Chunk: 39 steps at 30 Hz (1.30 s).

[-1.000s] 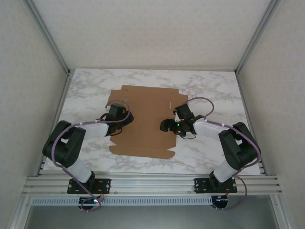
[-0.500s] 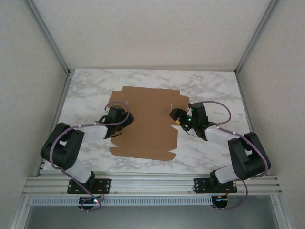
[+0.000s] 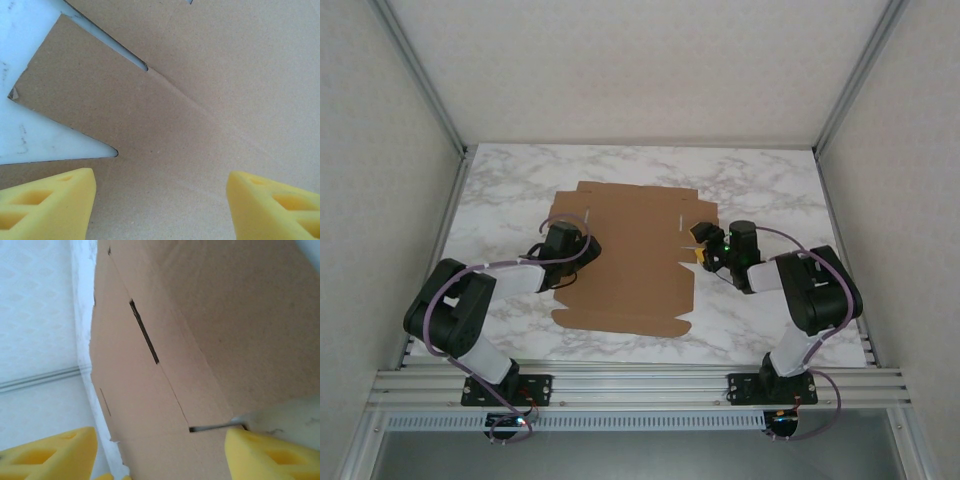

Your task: Fold the paper box

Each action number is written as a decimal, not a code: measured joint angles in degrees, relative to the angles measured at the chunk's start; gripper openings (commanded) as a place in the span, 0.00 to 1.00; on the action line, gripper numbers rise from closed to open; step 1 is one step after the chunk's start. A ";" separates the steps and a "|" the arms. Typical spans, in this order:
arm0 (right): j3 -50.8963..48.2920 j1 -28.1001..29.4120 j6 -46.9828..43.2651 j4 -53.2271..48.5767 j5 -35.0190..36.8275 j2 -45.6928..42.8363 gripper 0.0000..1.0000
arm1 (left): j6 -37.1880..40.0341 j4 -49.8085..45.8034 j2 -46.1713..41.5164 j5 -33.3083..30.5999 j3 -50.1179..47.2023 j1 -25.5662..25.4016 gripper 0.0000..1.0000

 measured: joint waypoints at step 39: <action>5.57 -0.74 7.10 3.76 7.78 5.20 0.80 | -2.16 2.05 -1.97 0.90 -2.58 -0.20 0.70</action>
